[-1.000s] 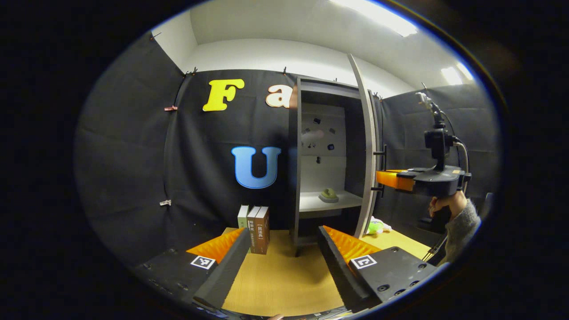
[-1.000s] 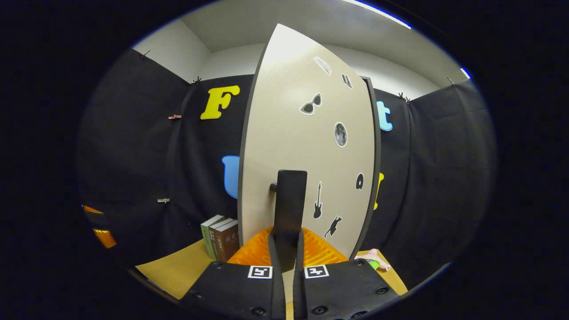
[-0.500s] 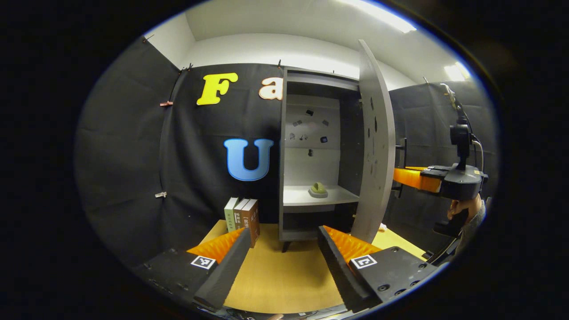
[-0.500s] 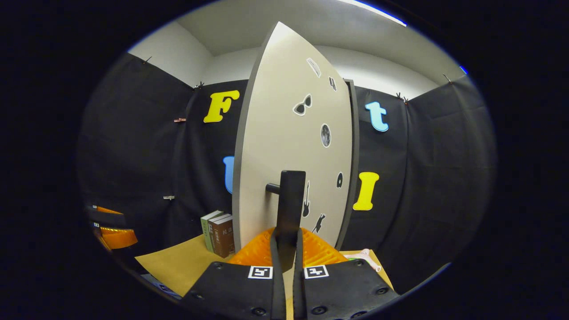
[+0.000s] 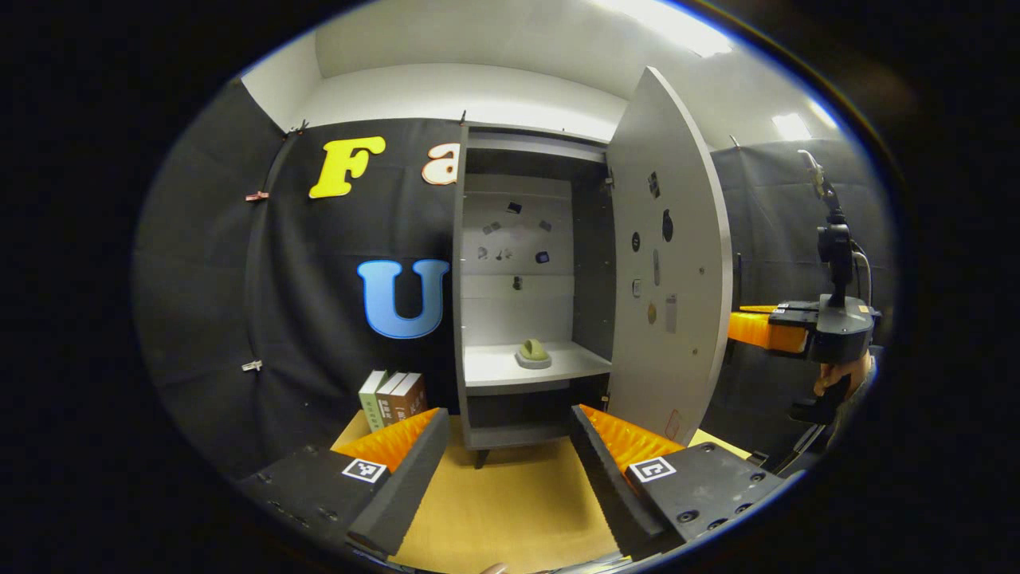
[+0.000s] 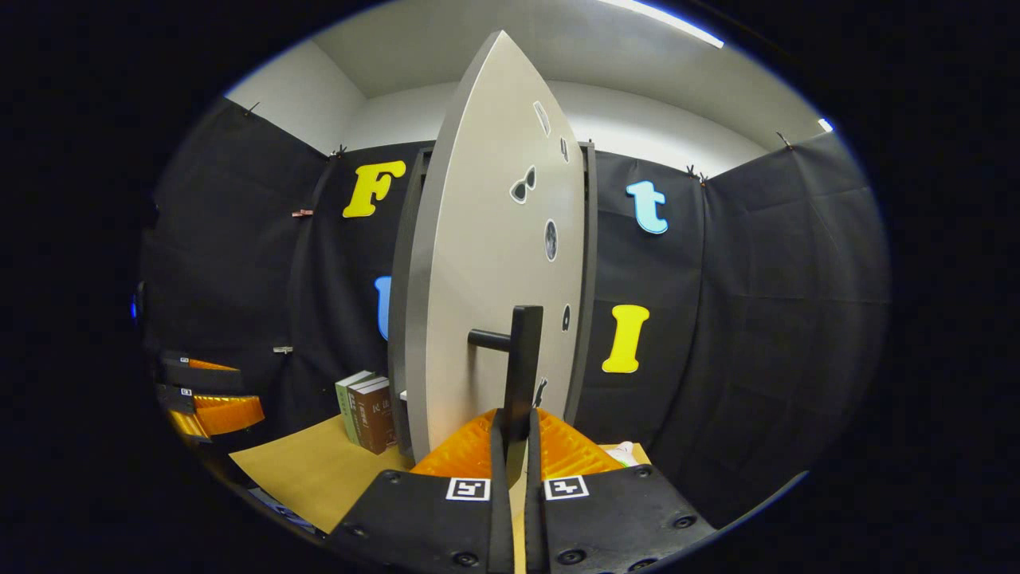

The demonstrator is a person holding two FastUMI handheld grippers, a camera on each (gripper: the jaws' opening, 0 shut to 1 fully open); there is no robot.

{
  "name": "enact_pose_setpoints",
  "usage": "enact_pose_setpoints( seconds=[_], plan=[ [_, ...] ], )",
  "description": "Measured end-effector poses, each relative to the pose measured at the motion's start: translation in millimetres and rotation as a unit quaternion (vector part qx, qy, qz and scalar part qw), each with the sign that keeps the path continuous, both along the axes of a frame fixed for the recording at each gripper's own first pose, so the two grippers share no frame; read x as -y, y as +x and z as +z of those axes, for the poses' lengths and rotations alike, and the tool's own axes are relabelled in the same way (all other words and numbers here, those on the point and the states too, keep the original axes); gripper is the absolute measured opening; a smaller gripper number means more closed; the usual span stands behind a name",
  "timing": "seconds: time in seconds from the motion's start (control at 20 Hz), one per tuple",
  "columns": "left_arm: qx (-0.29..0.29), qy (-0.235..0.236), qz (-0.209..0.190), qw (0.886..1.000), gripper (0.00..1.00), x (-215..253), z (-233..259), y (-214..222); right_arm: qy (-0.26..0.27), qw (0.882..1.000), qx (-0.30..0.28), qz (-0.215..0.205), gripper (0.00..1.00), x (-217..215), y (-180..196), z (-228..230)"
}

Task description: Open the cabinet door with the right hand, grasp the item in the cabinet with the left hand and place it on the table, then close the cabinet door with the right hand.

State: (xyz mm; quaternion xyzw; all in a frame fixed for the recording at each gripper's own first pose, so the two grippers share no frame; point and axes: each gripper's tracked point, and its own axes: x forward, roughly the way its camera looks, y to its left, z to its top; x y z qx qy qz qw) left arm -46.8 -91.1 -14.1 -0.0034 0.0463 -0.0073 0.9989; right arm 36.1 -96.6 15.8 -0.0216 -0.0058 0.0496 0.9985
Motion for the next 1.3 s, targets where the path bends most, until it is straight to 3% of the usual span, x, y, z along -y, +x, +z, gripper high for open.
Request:
enact_pose_setpoints(
  seconds=[0.45, 0.85, 1.05, 1.3],
  plan=[
    [0.006, -0.003, -0.062, 0.998, 0.95, 42.3, -7.5, 36.8, -0.023, 0.998, -0.002, -0.060, 0.09, 59.1, -0.1, -1.1],
    [0.001, 0.003, -0.058, 0.998, 0.95, 27.6, -8.8, 49.4, -0.009, 0.997, -0.004, -0.080, 0.06, 82.4, -8.7, -2.1],
    [0.004, 0.011, -0.070, 0.997, 0.95, 20.5, -4.0, 54.1, -0.027, 0.992, -0.005, -0.122, 0.09, 99.2, -32.8, -4.5],
    [0.014, 0.006, -0.109, 0.994, 0.95, 24.4, 5.9, 66.3, -0.038, 0.983, 0.005, -0.179, 0.05, 108.3, -75.0, 5.8]
  ],
)
